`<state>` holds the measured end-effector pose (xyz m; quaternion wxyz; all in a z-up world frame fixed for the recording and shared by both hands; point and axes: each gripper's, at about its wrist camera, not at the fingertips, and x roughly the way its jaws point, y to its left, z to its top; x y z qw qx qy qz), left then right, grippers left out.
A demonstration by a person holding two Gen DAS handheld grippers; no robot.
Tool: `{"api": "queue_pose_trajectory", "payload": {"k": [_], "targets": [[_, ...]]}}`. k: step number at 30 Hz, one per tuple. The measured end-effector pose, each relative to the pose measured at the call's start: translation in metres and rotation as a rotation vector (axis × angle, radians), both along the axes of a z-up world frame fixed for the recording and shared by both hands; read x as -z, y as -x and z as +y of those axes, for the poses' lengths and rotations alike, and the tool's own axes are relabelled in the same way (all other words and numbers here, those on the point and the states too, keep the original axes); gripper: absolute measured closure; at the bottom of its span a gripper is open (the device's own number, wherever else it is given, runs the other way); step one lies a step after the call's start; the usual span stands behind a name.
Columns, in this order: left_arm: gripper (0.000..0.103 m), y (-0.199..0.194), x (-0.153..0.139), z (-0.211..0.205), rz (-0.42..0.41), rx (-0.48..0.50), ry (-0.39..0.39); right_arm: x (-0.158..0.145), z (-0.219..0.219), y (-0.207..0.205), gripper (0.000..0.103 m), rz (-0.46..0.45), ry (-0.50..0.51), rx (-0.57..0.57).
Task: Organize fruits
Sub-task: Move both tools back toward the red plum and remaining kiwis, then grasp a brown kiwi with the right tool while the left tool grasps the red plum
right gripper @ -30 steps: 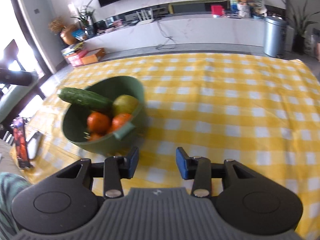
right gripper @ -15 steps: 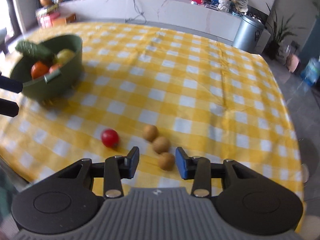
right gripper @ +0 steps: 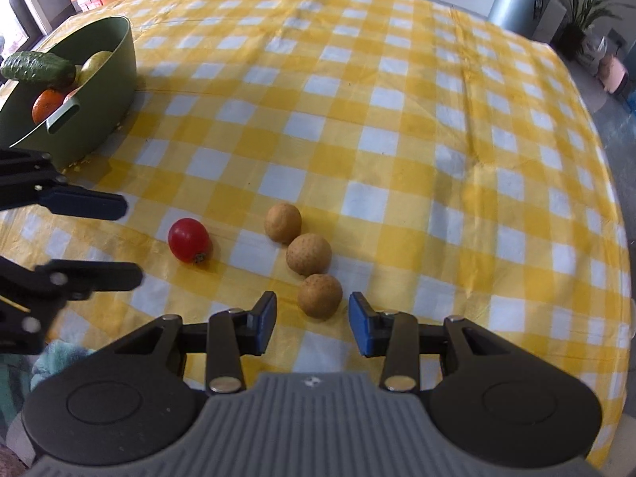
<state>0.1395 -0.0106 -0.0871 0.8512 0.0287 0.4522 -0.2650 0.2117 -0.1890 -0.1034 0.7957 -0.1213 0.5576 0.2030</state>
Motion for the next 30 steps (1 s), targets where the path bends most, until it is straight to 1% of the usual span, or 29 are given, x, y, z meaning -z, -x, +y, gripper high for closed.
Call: {"api": "queue_pose_trajectory", "payload": {"k": [5, 12, 18, 20, 21, 22, 23, 25, 30], "targets": [[0.044, -0.013, 0.015, -0.011, 0.028, -0.017, -0.039, 0.005, -0.001, -0.004, 0.065, 0.037, -0.022, 0.010], [0.044, -0.022, 0.023, -0.021, 0.050, -0.029, -0.065, 0.014, 0.008, -0.010, 0.066, 0.049, 0.026, 0.003], [0.044, -0.026, 0.023, -0.024, 0.052, -0.030, -0.075, 0.015, 0.010, -0.011, 0.068, 0.042, 0.043, -0.002], [0.052, -0.026, 0.023, -0.025, 0.051, -0.027, -0.083, 0.015, 0.009, -0.011, 0.074, 0.039, 0.047, 0.005], [0.053, -0.026, 0.023, -0.025, 0.052, -0.026, -0.081, 0.015, 0.008, -0.012, 0.076, 0.039, 0.046, 0.008], [0.056, -0.026, 0.023, -0.025, 0.053, -0.026, -0.080, 0.015, 0.006, -0.012, 0.080, 0.041, 0.043, 0.011], [0.059, -0.026, 0.023, -0.025, 0.052, -0.028, -0.082, 0.014, 0.005, -0.012, 0.081, 0.043, 0.040, 0.014], [0.062, -0.025, 0.023, -0.025, 0.046, -0.034, -0.088, 0.014, 0.004, -0.013, 0.081, 0.048, 0.033, 0.018], [0.066, -0.024, 0.021, -0.023, 0.039, -0.045, -0.073, 0.013, 0.001, -0.014, 0.081, 0.061, 0.014, 0.030]]}}
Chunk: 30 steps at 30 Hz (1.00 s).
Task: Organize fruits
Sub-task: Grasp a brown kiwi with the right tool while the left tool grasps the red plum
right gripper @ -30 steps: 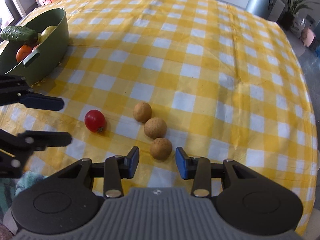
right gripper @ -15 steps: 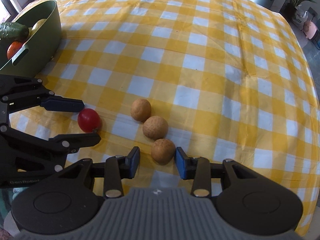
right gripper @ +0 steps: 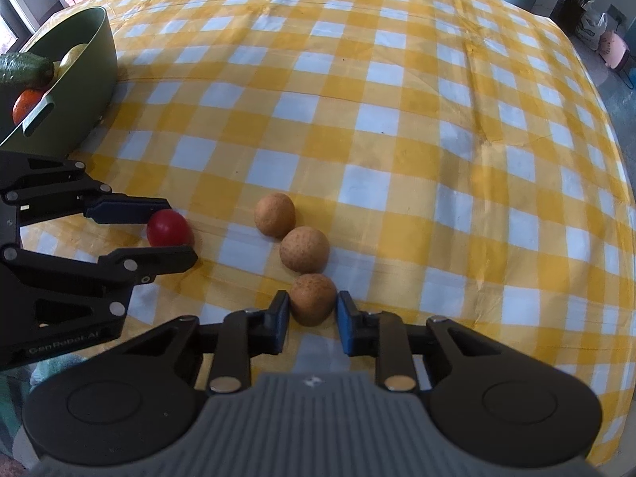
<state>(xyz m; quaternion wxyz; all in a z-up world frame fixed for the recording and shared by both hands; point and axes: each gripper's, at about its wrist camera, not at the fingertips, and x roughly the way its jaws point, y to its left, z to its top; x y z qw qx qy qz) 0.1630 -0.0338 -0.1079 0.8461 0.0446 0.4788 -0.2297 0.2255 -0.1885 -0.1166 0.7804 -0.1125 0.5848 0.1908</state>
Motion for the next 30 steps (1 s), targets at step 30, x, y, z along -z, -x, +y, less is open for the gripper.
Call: {"api": "queue_pose_trajectory", "payload": {"k": [30], "targets": [[0.067, 0.042, -0.085, 0.053, -0.099, -0.095, 0.140, -0.070, 0.027, 0.059, 0.081, -0.157, -0.127, -0.052]]}}
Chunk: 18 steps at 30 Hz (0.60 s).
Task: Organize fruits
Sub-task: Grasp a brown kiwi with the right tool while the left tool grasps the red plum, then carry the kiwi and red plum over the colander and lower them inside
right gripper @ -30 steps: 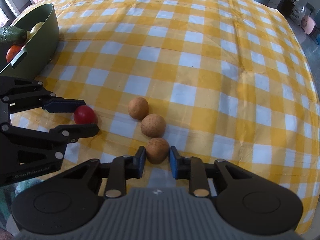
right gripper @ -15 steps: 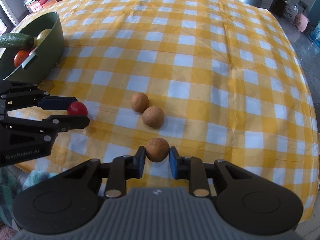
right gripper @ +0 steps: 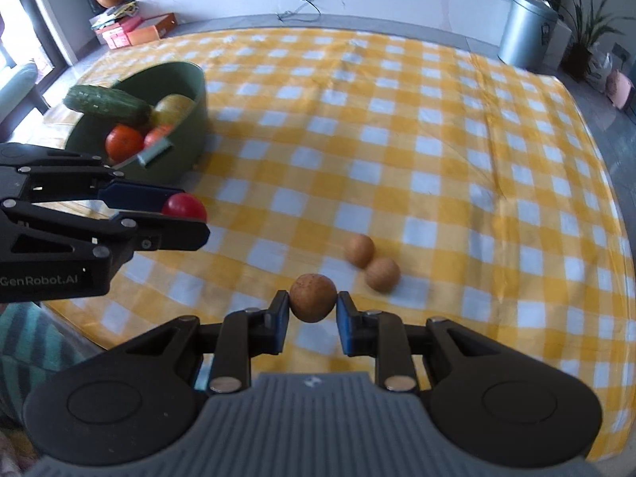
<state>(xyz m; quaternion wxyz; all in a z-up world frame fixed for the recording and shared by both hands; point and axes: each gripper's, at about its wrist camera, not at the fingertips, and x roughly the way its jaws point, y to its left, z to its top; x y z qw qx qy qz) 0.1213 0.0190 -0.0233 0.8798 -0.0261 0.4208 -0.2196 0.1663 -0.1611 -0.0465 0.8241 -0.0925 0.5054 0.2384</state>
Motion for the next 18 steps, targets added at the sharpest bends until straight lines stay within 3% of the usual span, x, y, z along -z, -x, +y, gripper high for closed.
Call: {"api": "queue_pose_trajectory", "payload": {"k": [11, 18], "targets": [[0.067, 0.010, -0.049, 0.056, -0.066, -0.081, 0.002, -0.045, 0.068, 0.000, 0.081, -0.087, -0.095, -0.109], [0.067, 0.005, -0.068, 0.096, -0.056, -0.121, -0.024, -0.070, 0.116, -0.005, 0.081, -0.119, -0.171, -0.184]]}}
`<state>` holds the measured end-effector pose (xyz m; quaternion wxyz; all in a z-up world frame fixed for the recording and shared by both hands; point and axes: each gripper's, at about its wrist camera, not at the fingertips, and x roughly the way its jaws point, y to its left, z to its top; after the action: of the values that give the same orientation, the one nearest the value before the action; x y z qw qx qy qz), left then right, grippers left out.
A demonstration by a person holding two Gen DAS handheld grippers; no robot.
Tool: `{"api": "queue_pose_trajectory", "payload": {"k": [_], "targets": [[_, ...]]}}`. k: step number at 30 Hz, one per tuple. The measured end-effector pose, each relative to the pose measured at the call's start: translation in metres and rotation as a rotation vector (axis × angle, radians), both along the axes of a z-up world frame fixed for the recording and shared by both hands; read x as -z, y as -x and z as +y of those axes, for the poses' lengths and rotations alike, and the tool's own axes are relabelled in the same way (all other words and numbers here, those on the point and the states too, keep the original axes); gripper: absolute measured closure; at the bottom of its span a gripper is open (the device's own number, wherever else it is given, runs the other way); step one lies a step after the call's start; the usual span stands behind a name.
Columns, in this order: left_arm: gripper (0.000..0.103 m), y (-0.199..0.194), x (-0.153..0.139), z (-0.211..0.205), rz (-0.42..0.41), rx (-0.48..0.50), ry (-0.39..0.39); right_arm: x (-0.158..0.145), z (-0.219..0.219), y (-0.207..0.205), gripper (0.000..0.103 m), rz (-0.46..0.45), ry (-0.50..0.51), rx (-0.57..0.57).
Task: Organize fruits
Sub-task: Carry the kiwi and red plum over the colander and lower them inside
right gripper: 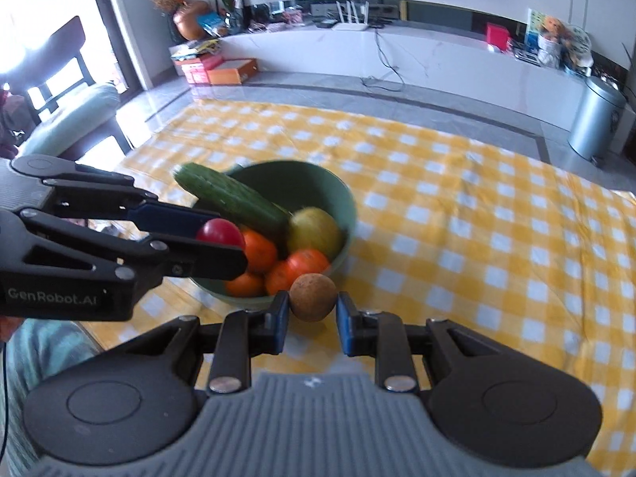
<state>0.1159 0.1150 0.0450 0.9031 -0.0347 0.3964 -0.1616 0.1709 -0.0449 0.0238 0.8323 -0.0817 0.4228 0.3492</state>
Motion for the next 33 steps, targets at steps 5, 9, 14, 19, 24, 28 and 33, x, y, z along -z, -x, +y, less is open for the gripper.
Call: {"api": "queue_pose_trajectory", "payload": {"k": [5, 9, 14, 19, 24, 28, 33], "targets": [[0.067, -0.004, 0.006, 0.028, 0.050, -0.030, -0.007, -0.008, 0.031, -0.005, 0.081, -0.016, -0.035, -0.054], [0.067, -0.004, 0.015, 0.053, 0.090, -0.065, 0.028, -0.006, 0.055, -0.010, 0.081, -0.030, -0.025, -0.094], [0.067, -0.006, 0.030, 0.073, 0.128, -0.091, 0.077, 0.004, 0.071, -0.020, 0.081, -0.021, -0.012, -0.107], [0.067, -0.009, 0.047, 0.084, 0.176, -0.096, 0.114, 0.021, 0.081, -0.030, 0.081, 0.032, -0.003, -0.120], [0.067, -0.015, 0.059, 0.087, 0.207, -0.106, 0.107, 0.046, 0.094, -0.028, 0.081, 0.055, 0.082, -0.165], [0.067, -0.019, 0.070, 0.087, 0.243, -0.112, 0.084, 0.062, 0.100, -0.030, 0.081, 0.088, 0.112, -0.171], [0.067, -0.024, 0.084, 0.086, 0.271, -0.116, 0.071, 0.075, 0.103, -0.032, 0.081, 0.119, 0.124, -0.170]]}}
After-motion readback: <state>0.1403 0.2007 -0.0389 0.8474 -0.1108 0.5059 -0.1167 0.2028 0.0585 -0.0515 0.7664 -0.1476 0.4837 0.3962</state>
